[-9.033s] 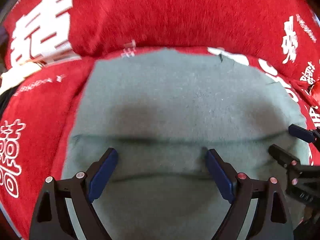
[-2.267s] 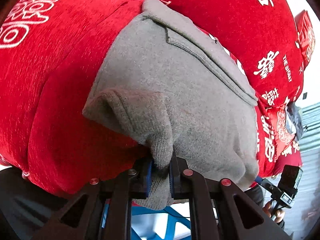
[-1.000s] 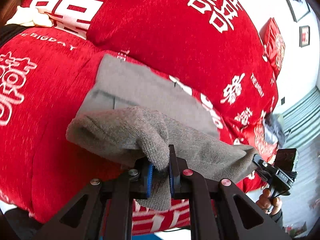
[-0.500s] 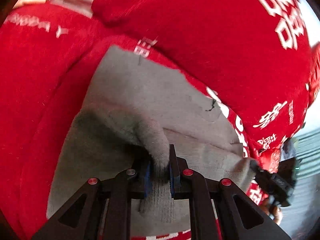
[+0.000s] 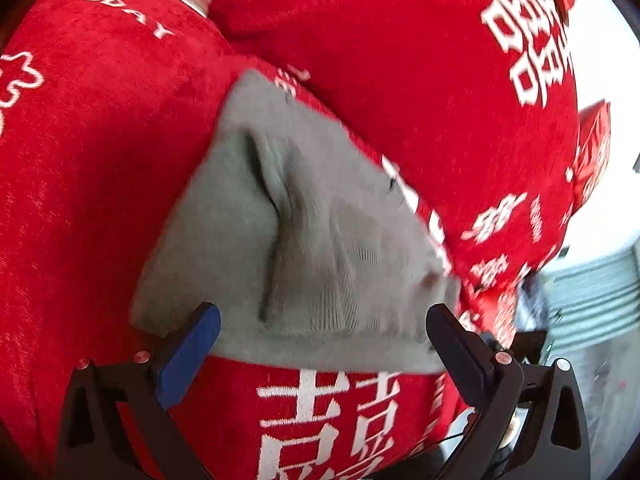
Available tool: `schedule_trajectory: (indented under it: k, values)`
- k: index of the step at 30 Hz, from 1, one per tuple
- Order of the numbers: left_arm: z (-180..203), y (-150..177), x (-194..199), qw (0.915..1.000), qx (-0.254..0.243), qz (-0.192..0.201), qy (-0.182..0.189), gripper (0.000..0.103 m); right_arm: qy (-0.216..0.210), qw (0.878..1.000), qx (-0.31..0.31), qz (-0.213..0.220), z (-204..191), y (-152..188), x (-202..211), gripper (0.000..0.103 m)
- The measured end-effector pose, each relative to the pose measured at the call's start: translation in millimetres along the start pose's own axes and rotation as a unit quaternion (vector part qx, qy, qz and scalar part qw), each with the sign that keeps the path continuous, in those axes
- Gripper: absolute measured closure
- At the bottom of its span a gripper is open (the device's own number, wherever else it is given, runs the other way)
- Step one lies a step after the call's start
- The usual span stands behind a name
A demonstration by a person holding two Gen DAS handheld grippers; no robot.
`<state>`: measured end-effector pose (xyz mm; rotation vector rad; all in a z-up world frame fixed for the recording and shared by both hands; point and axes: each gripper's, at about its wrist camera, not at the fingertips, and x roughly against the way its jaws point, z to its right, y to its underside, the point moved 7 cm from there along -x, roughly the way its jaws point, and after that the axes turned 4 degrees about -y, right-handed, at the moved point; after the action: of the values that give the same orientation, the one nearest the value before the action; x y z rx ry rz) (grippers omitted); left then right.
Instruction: Fold small clothes
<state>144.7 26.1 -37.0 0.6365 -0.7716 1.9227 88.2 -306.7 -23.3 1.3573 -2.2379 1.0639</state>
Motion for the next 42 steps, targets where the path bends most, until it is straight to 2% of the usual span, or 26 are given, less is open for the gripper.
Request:
schedule_trajectory:
  k: [2,3,5,6,7,8,9,10,11,13,15,20,23,24,25,26,27,29,31,33,34,36,39,41,42]
  values:
    - [6.1,1.0,-8.1,1.0000,-0.005,-0.004,-0.005,0.000,0.021,1.000,0.008,-0.011,0.8,3.3,-19.7,0.035]
    - [10.1,0.3,-16.0,0.9999,-0.009,-0.007,-0.013,0.000,0.020,1.000,0.010,-0.012,0.4,3.7,-26.6,0.041]
    - [12.8,-3.1,-31.7,0.9989,-0.017,-0.015,-0.041,0.002,0.023,0.999,0.025,-0.023,-3.7,3.1,-40.0,0.063]
    - [13.4,-5.7,-33.9,0.9986,-0.020,-0.011,-0.048,0.011,0.038,0.998,0.035,-0.030,-4.9,2.8,-44.7,0.087]
    - [12.5,-7.5,-31.7,0.9980,-0.024,-0.005,-0.059,0.021,0.047,0.998,0.042,-0.031,-6.3,2.5,-46.1,0.091]
    - [14.6,-11.0,-28.5,0.9977,-0.029,-0.002,-0.062,0.062,0.044,0.998,0.050,-0.025,-11.2,0.0,-43.4,0.091]
    - [20.4,-13.3,-25.7,0.9986,-0.036,-0.015,-0.036,0.093,0.033,0.998,0.053,-0.013,-16.8,-3.1,-38.1,0.091]
    - [23.5,-16.6,-23.0,0.9990,-0.034,-0.021,-0.019,0.093,0.017,0.998,0.057,0.004,-23.8,-8.1,-29.6,0.092]
    - [25.3,-22.4,-17.4,0.9992,-0.035,-0.009,-0.018,0.093,0.000,0.998,0.061,0.025,-30.8,-16.7,-19.8,0.092]
    - [31.7,-37.7,-12.1,0.9985,-0.047,0.012,-0.025,0.093,-0.010,0.997,0.057,0.043,-34.2,-32.2,-13.4,0.092]
    - [39.0,-56.9,-13.6,0.9989,-0.039,0.022,-0.011,0.093,-0.016,0.997,0.047,0.052,-33.2,-51.2,-15.4,0.092]
    - [56.2,-117.3,-36.3,0.9984,-0.012,0.056,-0.002,0.093,-0.009,0.998,0.017,0.054,-19.2,-108.0,-48.3,0.092]
    - [47.6,-147.4,-62.7,0.9985,0.021,0.049,-0.009,0.093,0.009,0.999,-0.012,0.039,-5.3,-137.5,-80.7,0.091]
    - [40.0,-153.5,-74.8,0.9986,0.038,0.033,-0.016,0.090,0.021,0.999,-0.026,0.028,2.8,-141.9,-89.2,0.087]
    - [35.2,-156.8,-86.6,0.9982,0.055,0.016,-0.019,0.078,0.043,0.998,-0.044,0.016,14.4,-146.0,-97.8,0.082]
    - [29.3,-157.0,-96.6,0.9973,0.073,-0.005,-0.006,0.038,0.063,0.996,-0.055,0.011,24.9,-148.9,-101.9,0.080]
    - [22.7,-156.4,-101.9,0.9955,0.093,-0.014,0.007,0.012,0.079,0.995,-0.058,0.013,32.6,-150.4,-101.4,0.077]
    - [12.5,-156.6,-96.0,0.9941,0.108,0.009,0.003,0.011,0.096,0.994,-0.054,0.020,39.9,-147.0,-93.4,0.069]
    - [11.4,-154.9,-89.2,0.9958,0.091,0.003,0.009,0.011,0.114,0.992,-0.033,0.033,40.9,-139.0,-78.5,0.054]
    - [11.8,-151.5,-77.4,0.9971,0.075,0.012,-0.003,0.011,0.141,0.989,0.003,0.038,35.1,-129.0,-63.8,0.053]
    - [15.4,-148.9,-68.6,0.9983,0.051,0.021,-0.017,0.011,0.152,0.987,0.036,0.037,27.7,-123.3,-58.4,0.053]
    - [24.6,-142.3,-57.0,0.9968,-0.008,0.042,-0.068,0.011,0.185,0.977,0.108,0.019,11.5,-114.2,-59.1,0.053]
    - [43.4,-126.0,-64.1,0.9796,-0.121,0.044,-0.154,0.011,0.215,0.960,0.176,-0.028,-6.1,-105.8,-85.2,0.052]
    - [49.1,-116.5,-78.9,0.9642,-0.176,0.028,-0.196,0.011,0.256,0.938,0.222,-0.069,-8.4,-100.0,-109.8,0.052]
    - [48.0,-113.4,-87.1,0.9575,-0.195,0.020,-0.212,0.011,0.297,0.920,0.244,-0.083,-2.3,-100.1,-121.5,0.052]
